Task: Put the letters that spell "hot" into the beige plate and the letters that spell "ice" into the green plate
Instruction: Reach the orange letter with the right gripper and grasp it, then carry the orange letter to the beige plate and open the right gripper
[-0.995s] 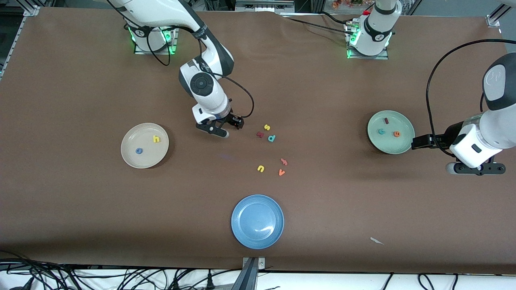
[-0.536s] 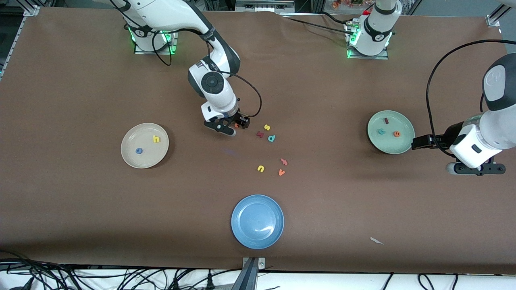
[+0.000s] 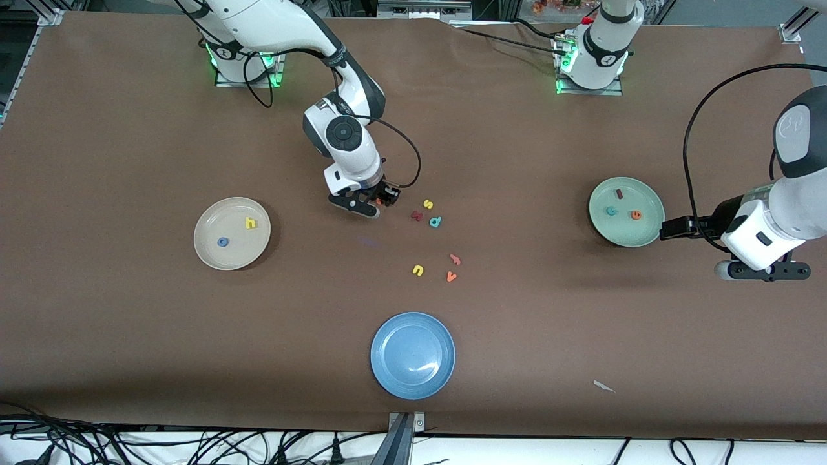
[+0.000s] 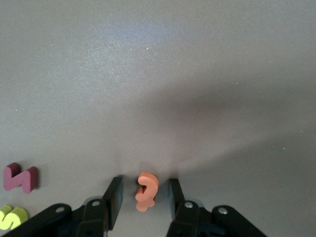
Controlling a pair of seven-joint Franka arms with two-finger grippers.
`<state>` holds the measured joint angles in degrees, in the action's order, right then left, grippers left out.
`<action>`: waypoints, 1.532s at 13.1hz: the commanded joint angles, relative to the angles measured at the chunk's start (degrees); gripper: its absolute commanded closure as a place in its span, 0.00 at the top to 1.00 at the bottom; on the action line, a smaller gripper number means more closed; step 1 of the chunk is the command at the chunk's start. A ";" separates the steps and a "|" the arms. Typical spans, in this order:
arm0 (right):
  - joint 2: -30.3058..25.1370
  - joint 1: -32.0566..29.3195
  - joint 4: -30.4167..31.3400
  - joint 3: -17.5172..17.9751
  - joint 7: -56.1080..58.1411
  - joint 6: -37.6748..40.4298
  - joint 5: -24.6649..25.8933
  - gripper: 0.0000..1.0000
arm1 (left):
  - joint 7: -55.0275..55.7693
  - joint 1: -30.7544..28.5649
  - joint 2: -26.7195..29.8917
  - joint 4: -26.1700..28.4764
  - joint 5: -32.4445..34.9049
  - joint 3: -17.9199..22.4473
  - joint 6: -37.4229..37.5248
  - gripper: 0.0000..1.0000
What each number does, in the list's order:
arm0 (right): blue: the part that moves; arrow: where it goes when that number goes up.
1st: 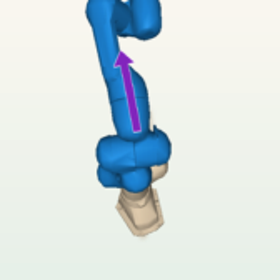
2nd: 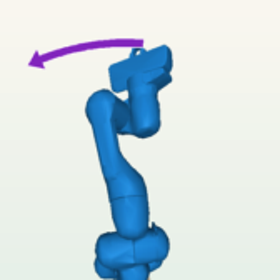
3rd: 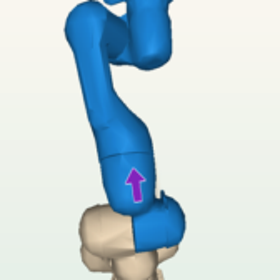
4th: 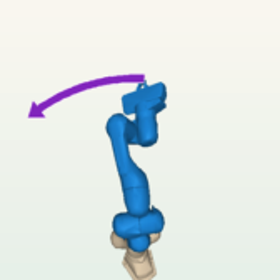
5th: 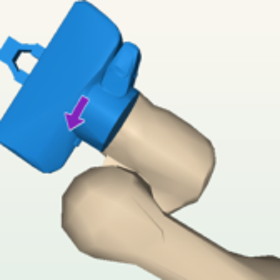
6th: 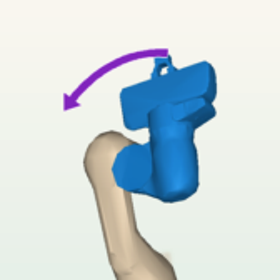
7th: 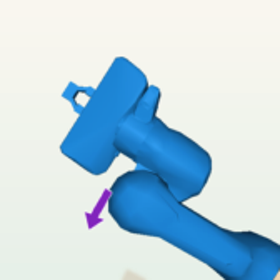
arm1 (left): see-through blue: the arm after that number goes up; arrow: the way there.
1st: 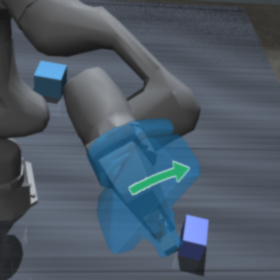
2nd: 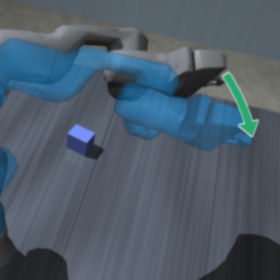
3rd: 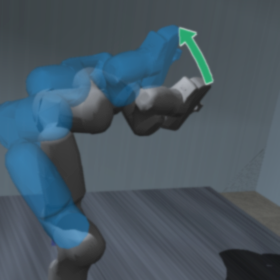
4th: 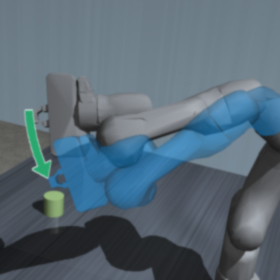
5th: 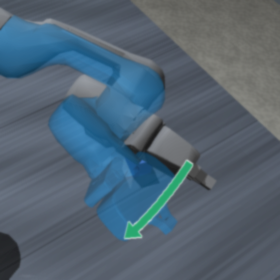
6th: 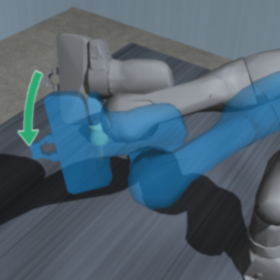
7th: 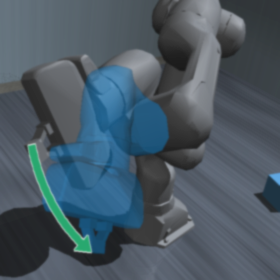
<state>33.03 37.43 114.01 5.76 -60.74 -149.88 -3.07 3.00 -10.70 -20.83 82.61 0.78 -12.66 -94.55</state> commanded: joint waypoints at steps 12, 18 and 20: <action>-12.53 -9.36 -0.20 -1.19 21.67 19.24 1.92 0.08 | -0.80 0.25 0.44 0.71 -0.69 0.35 -0.81 1.00; -18.44 -25.45 3.05 -2.15 55.24 24.99 1.92 0.09 | -0.89 0.16 0.44 0.80 -0.60 0.35 -0.81 1.00; -18.44 -25.56 3.40 -5.83 61.86 24.99 1.92 0.10 | -0.89 0.16 0.35 0.80 -0.60 0.35 -0.81 1.00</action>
<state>16.42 12.13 115.32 1.53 -4.22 -124.95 -1.68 3.00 -10.62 -20.87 82.66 0.78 -12.66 -94.57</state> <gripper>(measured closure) 0.806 0.000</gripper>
